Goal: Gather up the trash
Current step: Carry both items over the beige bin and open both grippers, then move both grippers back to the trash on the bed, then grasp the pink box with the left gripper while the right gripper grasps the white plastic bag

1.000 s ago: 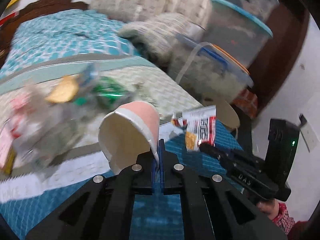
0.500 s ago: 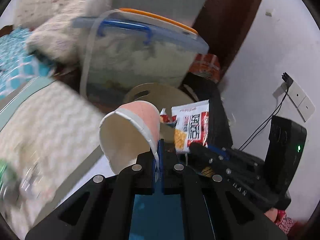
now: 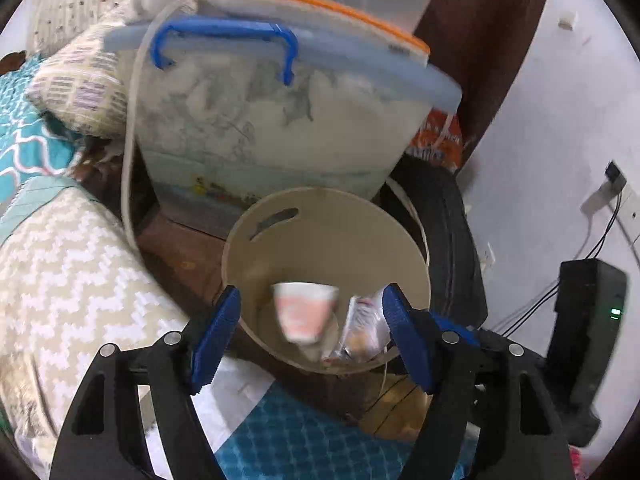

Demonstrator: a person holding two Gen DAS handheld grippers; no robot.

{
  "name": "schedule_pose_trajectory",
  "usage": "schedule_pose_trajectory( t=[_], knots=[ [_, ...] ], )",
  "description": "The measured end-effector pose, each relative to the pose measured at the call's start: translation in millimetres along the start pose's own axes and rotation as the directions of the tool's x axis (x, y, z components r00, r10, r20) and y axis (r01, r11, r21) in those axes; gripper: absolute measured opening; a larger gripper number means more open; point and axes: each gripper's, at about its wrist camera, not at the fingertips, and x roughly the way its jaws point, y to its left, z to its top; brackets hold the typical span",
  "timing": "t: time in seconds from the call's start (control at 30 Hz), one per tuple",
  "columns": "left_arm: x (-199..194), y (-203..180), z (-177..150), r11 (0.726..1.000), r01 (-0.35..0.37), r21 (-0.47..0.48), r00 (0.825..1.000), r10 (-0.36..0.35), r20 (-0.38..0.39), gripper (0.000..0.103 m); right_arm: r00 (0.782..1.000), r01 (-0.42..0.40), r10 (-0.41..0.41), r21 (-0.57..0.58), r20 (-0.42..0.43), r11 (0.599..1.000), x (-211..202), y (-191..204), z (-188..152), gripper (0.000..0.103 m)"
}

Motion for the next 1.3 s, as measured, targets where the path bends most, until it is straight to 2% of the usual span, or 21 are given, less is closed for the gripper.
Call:
schedule_pose_trajectory(
  t=[0.07,0.17,0.23,0.27,0.37,0.5,0.57,0.6,0.7,0.8,0.83,0.87,0.9,0.97,1.0,1.03,1.1,1.17,1.2,1.27,1.3],
  knots=[
    [-24.4,5.4,-6.6,1.0,-0.011,-0.012,0.999,0.011,0.04,0.069,0.997,0.008,-0.008,0.0,0.075,1.0,-9.9,2.6,-0.2,0.09],
    [-66.9,14.9,-25.7,0.999,-0.01,-0.037,0.995,0.013,0.096,0.069,0.994,-0.03,0.032,-0.023,0.107,0.999,-22.1,14.5,-0.7,0.089],
    [-98.8,22.3,-46.5,0.998,-0.029,-0.05,0.991,0.035,0.133,0.069,0.991,-0.064,0.069,-0.046,0.115,0.997,-26.7,26.4,-2.3,0.081],
    [-115.2,27.8,-58.9,0.997,-0.041,-0.059,0.988,0.049,0.146,0.069,0.989,-0.081,0.088,-0.066,0.115,0.995,-30.4,36.9,-6.3,0.072],
    [-162.0,47.4,-95.7,0.992,-0.096,-0.085,0.979,0.11,0.174,0.069,0.985,-0.138,0.149,-0.122,0.085,0.983,-28.1,62.6,-15.1,0.052],
    [-236.5,95.4,-158.7,0.965,-0.157,-0.211,0.964,0.196,0.181,0.069,0.966,-0.255,0.258,-0.189,-0.006,0.948,-19.4,114.5,-42.1,0.046],
    [-267.2,121.0,-188.7,0.942,-0.186,-0.278,0.956,0.239,0.17,0.06,0.95,-0.314,0.304,-0.233,-0.078,0.921,-10.1,151.4,-59.9,0.046],
    [-284.3,135.2,-204.7,0.925,-0.21,-0.318,0.949,0.271,0.163,0.058,0.941,-0.337,0.32,-0.248,-0.106,0.908,-7.4,164.8,-67.3,0.046],
    [-341.5,180.2,-255.4,0.846,-0.271,-0.459,0.911,0.38,0.162,0.053,0.892,-0.445,0.388,-0.301,-0.232,0.844,2.4,224.7,-99.8,0.048],
    [-393.8,221.7,-300.8,0.721,-0.359,-0.592,0.837,0.529,0.137,0.053,0.838,-0.537,0.431,-0.366,-0.335,0.76,9.3,291.4,-137.4,0.06],
    [-407.9,237.2,-316.1,0.652,-0.423,-0.629,0.795,0.6,0.087,0.053,0.822,-0.562,0.44,-0.394,-0.361,0.727,9.9,315.8,-151.5,0.067],
    [-414.9,246.3,-324.5,0.613,-0.456,-0.645,0.772,0.633,0.057,0.053,0.808,-0.584,0.447,-0.426,-0.383,0.691,10.3,340.6,-164.3,0.073],
    [-422.0,255.7,-334.2,0.581,-0.481,-0.656,0.752,0.659,0.032,0.056,0.8,-0.596,0.451,-0.448,-0.395,0.666,11.2,356.1,-173.1,0.076],
    [-429.3,273.2,-347.5,0.531,-0.522,-0.668,0.719,0.695,-0.008,0.077,0.785,-0.618,0.458,-0.485,-0.417,0.618,15.3,398.0,-192.9,0.082],
    [-428.8,278.8,-347.1,0.518,-0.533,-0.669,0.711,0.703,-0.022,0.082,0.781,-0.624,0.457,-0.489,-0.425,0.61,17.1,411.0,-198.4,0.082],
    [-425.7,286.4,-347.7,0.522,-0.537,-0.663,0.716,0.697,-0.032,0.084,0.774,-0.632,0.456,-0.488,-0.439,0.602,21.9,426.4,-204.5,0.083],
    [-418.6,298.4,-349.0,0.548,-0.542,-0.637,0.737,0.674,-0.048,0.085,0.77,-0.635,0.446,-0.479,-0.457,0.606,31.4,449.3,-213.4,0.083],
    [-405.0,310.1,-345.3,0.541,-0.586,-0.603,0.732,0.673,-0.108,0.087,0.777,-0.624,0.425,-0.48,-0.465,0.616,42.2,468.2,-220.8,0.083],
    [-398.2,312.7,-342.5,0.549,-0.59,-0.592,0.74,0.661,-0.125,0.087,0.784,-0.614,0.408,-0.484,-0.469,0.623,47.9,474.4,-224.1,0.083],
    [-386.5,320.6,-342.6,0.568,-0.592,-0.572,0.758,0.633,-0.156,0.087,0.788,-0.601,0.371,-0.485,-0.491,0.635,58.0,481.8,-231.3,0.07],
    [-379.8,323.4,-341.9,0.568,-0.602,-0.562,0.756,0.631,-0.173,0.086,0.785,-0.602,0.36,-0.481,-0.504,0.638,61.4,483.4,-233.2,0.05]
  ],
)
